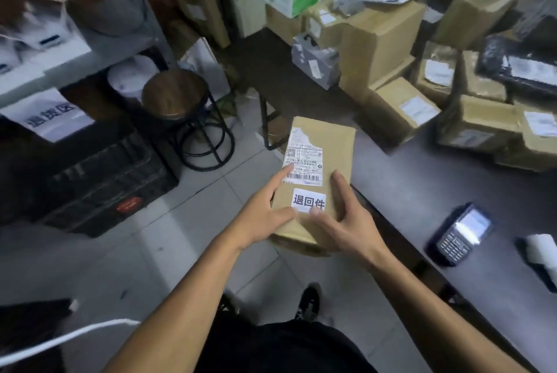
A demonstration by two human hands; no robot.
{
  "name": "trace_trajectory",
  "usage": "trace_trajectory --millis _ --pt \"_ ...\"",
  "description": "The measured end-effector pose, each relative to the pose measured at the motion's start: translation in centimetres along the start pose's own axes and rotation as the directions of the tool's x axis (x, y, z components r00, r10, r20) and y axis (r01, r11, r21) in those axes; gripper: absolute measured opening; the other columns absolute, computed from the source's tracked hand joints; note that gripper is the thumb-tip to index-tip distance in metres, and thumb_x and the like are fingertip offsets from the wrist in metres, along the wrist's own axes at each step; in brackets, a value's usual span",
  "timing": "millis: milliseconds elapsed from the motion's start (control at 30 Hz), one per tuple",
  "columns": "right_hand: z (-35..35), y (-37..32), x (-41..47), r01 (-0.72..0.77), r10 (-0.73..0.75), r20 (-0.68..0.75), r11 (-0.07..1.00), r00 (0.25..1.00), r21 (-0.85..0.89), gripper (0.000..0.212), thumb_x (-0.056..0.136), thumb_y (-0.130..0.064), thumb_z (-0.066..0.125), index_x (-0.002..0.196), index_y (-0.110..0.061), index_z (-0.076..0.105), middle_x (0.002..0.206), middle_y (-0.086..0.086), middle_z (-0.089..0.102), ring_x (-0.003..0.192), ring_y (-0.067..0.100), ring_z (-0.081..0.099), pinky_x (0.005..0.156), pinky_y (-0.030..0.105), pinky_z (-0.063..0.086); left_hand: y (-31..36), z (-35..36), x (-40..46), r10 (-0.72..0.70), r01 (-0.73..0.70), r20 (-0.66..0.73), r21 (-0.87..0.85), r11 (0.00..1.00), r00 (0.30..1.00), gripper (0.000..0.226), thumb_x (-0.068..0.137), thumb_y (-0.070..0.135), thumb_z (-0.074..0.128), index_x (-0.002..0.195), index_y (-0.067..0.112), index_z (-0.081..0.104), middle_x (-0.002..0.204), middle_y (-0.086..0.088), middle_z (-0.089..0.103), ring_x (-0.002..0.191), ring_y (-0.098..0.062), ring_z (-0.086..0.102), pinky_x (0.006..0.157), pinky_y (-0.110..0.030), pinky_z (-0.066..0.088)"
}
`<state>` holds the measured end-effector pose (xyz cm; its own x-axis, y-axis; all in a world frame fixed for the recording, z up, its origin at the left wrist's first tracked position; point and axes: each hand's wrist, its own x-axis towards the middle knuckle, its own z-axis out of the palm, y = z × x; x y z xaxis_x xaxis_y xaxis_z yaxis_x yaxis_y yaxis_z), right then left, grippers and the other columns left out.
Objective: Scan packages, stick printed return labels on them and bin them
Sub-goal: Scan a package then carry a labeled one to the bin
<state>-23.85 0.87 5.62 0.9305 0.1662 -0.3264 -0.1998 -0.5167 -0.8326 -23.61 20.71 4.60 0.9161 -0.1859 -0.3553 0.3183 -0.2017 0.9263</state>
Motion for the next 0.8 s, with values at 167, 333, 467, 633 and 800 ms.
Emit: trace_trajectory --millis 167,333,467,633,800 --pt "9.9 -5.7 1.9 0.068 -0.060 0.164 0.997 0.985 -0.043 0.094 0.083 -0.052 0.071 0.155 -0.037 0.013 0.140 -0.031 0.039 0.129 0.004 0.045 0.104 0.031 0.046 -3.6 -9.9 -6.2 -0.003 -0.007 -0.147 -0.061 0.998 0.989 0.081 0.080 0.015 0.063 0.143 0.057 0.034 0.140 0.022 0.054 0.122 -0.003 0.057 0.106 -0.041 0.047" --pt "20.9 -11.3 3.3 0.171 -0.130 0.322 0.980 0.938 -0.103 0.091 0.087 -0.045 0.069 0.156 -0.036 0.009 0.118 -0.042 0.042 0.116 -0.001 0.051 0.084 0.007 0.041 -8.1 -19.8 -12.5 -0.042 0.001 -0.302 -0.135 0.991 0.952 0.080 0.089 0.008 0.065 0.148 0.050 0.031 0.128 0.028 0.059 0.114 -0.003 0.063 0.100 -0.034 0.052" --pt "28.5 -15.5 4.3 0.258 -0.148 0.456 0.947 0.878 -0.191 0.092 0.089 -0.049 0.065 0.156 -0.036 0.003 0.125 -0.018 0.054 0.107 0.004 0.056 0.078 0.006 0.040 -11.2 -25.8 -16.5 -0.066 -0.005 -0.405 -0.172 0.985 0.912 0.081 0.090 0.021 0.071 0.150 0.048 0.026 0.140 0.026 0.047 0.122 0.008 0.052 0.104 -0.024 0.046" --pt "36.2 -19.8 6.3 0.338 -0.147 0.568 0.908 0.810 -0.248 0.093 0.088 -0.053 0.064 0.153 -0.043 -0.001 0.101 -0.015 0.063 0.078 -0.004 0.059 0.064 0.005 0.044 -15.1 -32.2 -19.4 -0.076 -0.050 -0.509 -0.229 0.972 0.857 0.084 0.085 0.027 0.078 0.150 0.045 0.027 0.150 0.018 0.042 0.133 0.000 0.046 0.110 -0.033 0.043" --pt "43.4 -23.3 9.8 0.378 -0.155 0.653 0.900 0.741 -0.216 0.093 0.087 -0.050 0.066 0.156 -0.035 0.005 0.128 -0.018 0.052 0.112 0.001 0.053 0.082 0.004 0.038 -18.0 -38.7 -19.7 -0.138 -0.047 -0.594 -0.284 0.958 0.792 0.086 0.078 0.028 0.083 0.138 0.058 0.031 0.146 0.012 0.049 0.129 -0.004 0.052 0.106 -0.031 0.047"
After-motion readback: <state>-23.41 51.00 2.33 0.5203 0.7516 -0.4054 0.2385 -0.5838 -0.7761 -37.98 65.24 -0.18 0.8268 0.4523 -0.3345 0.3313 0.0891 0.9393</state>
